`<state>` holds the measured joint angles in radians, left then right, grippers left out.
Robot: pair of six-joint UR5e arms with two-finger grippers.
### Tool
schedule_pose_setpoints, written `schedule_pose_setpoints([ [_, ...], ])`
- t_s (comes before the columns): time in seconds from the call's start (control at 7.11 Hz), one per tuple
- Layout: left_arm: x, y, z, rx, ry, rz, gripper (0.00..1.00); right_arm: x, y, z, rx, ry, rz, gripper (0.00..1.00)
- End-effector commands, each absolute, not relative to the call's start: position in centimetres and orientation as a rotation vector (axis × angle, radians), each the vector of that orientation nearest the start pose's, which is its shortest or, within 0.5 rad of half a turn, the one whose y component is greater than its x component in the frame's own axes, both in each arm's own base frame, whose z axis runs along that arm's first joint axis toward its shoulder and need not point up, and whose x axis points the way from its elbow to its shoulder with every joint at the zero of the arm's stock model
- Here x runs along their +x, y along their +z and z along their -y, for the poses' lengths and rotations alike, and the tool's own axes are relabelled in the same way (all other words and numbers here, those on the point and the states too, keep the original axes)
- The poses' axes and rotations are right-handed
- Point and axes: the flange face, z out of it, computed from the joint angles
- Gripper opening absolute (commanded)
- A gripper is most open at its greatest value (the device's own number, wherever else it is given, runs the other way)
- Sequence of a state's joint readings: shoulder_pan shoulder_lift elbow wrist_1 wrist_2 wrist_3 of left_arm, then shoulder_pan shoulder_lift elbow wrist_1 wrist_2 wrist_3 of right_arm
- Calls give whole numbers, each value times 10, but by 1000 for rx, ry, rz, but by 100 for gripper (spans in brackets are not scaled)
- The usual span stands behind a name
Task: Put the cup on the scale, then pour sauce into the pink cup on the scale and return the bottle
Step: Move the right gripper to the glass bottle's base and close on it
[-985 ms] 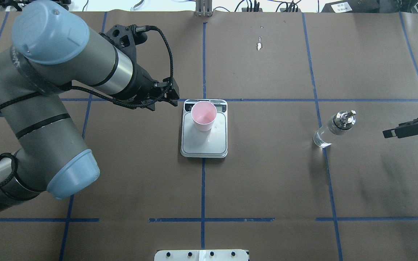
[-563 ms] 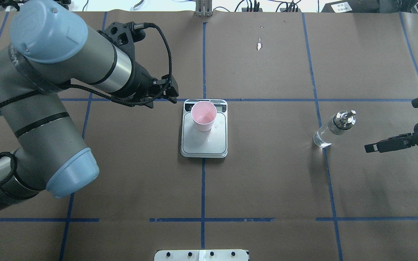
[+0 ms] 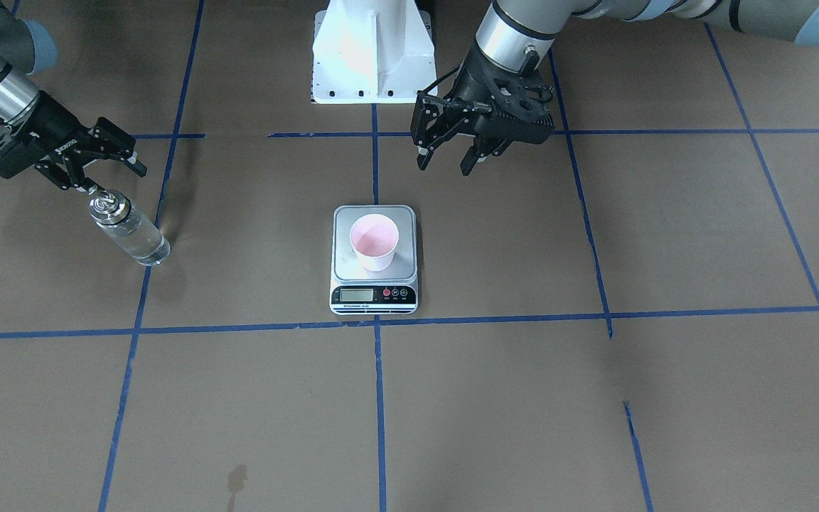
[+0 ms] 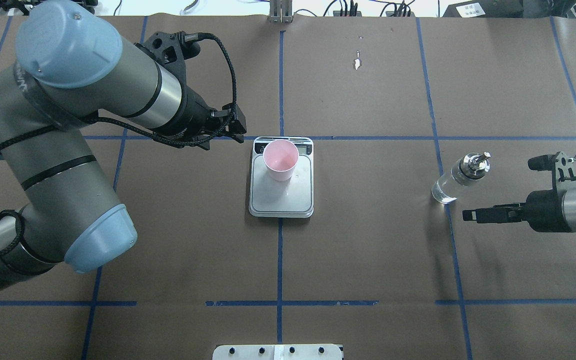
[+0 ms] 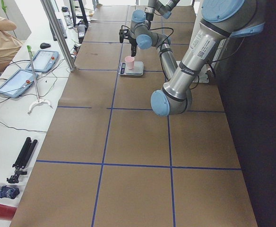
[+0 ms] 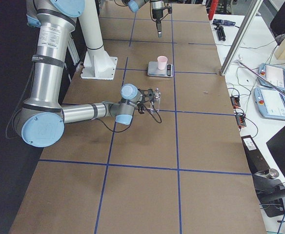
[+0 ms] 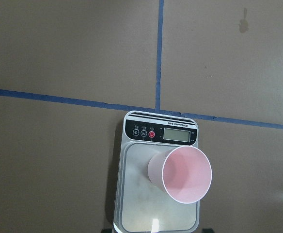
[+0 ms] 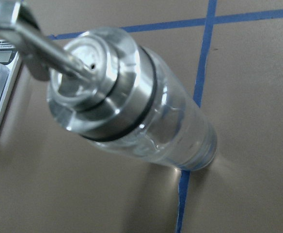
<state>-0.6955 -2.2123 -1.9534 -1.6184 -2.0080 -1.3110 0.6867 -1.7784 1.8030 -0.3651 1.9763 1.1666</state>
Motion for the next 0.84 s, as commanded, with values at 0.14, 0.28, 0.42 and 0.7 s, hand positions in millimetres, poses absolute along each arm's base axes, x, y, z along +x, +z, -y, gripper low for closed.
schedule_pose_setpoints([
  [0.14, 394, 127, 447, 130, -156, -1108, 69, -307, 495, 326, 538, 107, 1133, 100],
  [0.28, 393, 129, 448, 129, -158, -1106, 69, -309, 497, 324, 545, 110, 1121, 100],
  [0.42, 395, 130, 448, 128, -159, -1103, 69, -305, 513, 313, 570, 124, 1069, 100],
  [0.7, 395, 129, 448, 128, -159, -1104, 69, -330, 511, 292, 683, 147, 1004, 100],
])
